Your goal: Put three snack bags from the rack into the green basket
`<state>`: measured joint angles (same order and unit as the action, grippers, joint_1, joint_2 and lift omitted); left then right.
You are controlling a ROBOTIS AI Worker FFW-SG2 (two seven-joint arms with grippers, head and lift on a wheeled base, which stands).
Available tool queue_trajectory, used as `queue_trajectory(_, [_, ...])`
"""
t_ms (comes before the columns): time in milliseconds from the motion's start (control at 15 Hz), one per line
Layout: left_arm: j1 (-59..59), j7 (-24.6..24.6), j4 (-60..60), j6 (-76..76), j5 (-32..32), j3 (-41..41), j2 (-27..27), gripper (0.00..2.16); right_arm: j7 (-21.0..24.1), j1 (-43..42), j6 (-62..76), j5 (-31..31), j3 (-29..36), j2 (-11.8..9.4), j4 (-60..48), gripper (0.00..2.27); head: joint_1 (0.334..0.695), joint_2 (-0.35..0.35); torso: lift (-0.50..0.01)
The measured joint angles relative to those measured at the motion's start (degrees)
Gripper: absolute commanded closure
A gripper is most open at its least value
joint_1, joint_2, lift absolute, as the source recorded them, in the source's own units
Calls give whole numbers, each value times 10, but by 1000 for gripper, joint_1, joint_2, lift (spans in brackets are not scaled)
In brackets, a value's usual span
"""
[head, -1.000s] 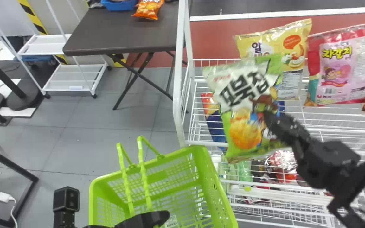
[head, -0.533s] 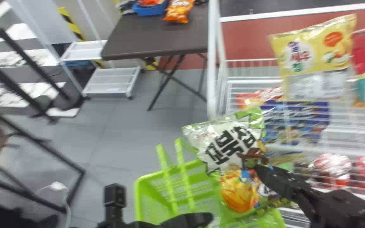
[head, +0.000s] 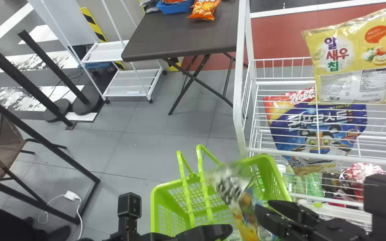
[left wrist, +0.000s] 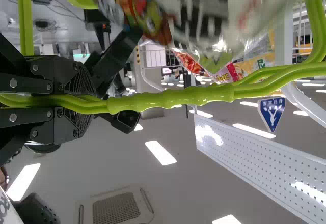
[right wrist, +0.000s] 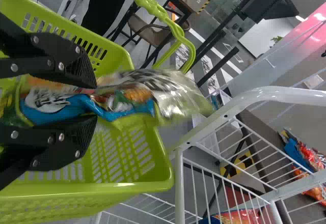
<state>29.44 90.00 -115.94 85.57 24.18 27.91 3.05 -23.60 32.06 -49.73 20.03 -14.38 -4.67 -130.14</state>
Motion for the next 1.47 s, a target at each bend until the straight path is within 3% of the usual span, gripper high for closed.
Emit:
queue_trajectory(267, [0, 0, 1, 0, 2, 1, 1, 2148, -6, 9, 18, 31, 71, 0, -31, 66, 695, 350, 0])
queue_trajectory(667, [1, 0, 5, 0, 2, 0, 3, 2152, 30, -94, 88, -4, 229, 6, 26, 76, 695, -20, 0])
queue_trajectory(867, [1, 0, 5, 0, 1, -3, 1, 2148, 31, -174, 130, -70, 265, 5, 116, 73, 695, -121, 0])
queue_trajectory(1000, [1, 0, 4, 0, 1, -5, 0, 2148, 25, -221, 229, -102, 275, 4, 194, 73, 695, -180, 0])
queue_trajectory(1200, [-2, 0, 3, 0, 1, -12, 0, 2148, 46, -278, 344, -154, 269, 4, 296, 93, 695, -202, 0])
queue_trajectory(1333, [-4, 0, 3, 0, 1, -13, 1, 2148, 82, -309, 377, -194, 262, 4, 351, 323, 695, -221, 0])
queue_trajectory(1467, [-4, 0, 4, 0, 1, -13, 2, 2152, 87, -334, 362, -215, 257, 4, 386, 768, 695, -219, 0])
